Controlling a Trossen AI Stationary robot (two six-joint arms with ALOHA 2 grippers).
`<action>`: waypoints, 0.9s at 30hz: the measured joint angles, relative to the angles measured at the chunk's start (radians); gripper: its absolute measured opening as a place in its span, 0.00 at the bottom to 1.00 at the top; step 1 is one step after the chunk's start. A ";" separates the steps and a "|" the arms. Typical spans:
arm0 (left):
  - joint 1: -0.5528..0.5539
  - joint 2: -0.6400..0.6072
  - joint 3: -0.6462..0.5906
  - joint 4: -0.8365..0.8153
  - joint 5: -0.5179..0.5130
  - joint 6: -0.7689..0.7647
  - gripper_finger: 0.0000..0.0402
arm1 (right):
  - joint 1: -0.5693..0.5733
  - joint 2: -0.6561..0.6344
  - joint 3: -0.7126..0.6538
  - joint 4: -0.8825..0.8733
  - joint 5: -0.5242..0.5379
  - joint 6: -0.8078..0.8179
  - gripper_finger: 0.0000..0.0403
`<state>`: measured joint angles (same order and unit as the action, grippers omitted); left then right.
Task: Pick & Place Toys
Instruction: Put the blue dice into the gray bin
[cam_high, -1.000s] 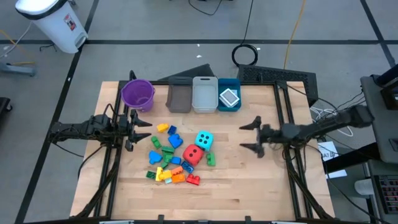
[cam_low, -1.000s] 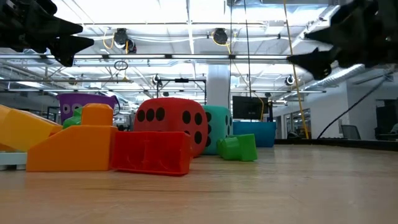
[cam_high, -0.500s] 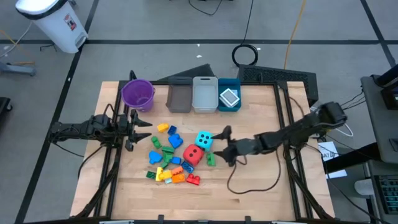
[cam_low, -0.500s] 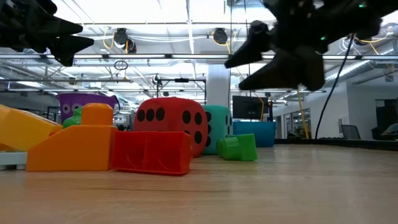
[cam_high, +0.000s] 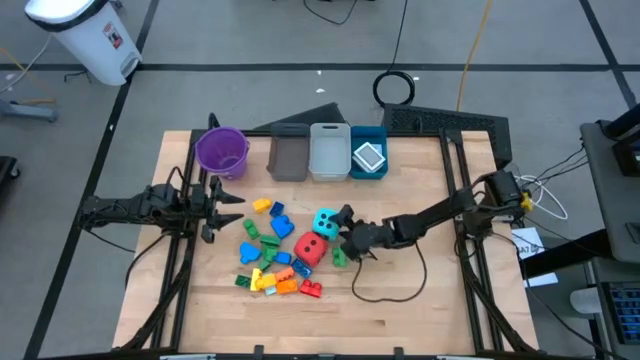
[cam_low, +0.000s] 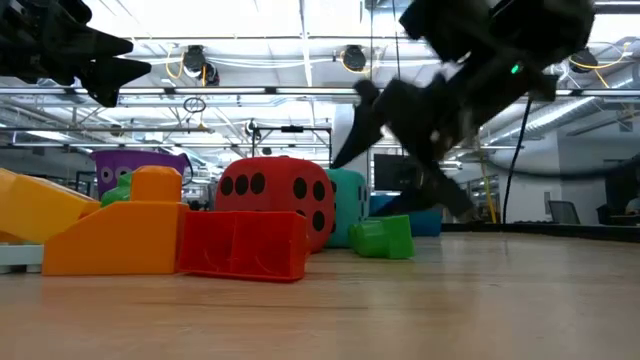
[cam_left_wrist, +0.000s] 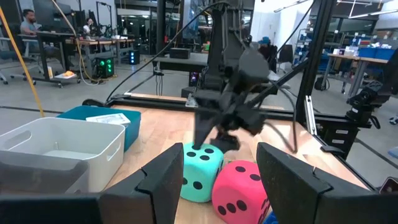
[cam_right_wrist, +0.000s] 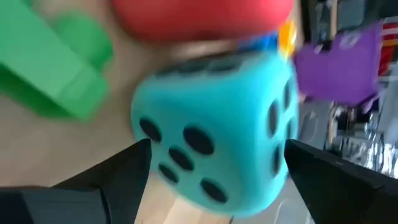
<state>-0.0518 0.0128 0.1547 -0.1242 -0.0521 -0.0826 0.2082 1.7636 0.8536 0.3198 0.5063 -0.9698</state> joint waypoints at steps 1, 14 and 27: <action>0.000 0.000 0.000 0.000 0.000 0.000 0.52 | -0.006 0.006 0.000 0.005 0.006 0.005 0.82; 0.000 0.000 0.000 -0.002 0.000 0.000 0.52 | -0.011 0.028 0.002 0.028 0.004 0.062 0.39; 0.000 0.000 0.000 0.000 0.000 0.000 0.52 | 0.003 -0.014 -0.004 0.129 0.076 0.079 0.30</action>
<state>-0.0521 0.0128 0.1547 -0.1246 -0.0521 -0.0826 0.2115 1.7497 0.8497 0.4484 0.5823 -0.8904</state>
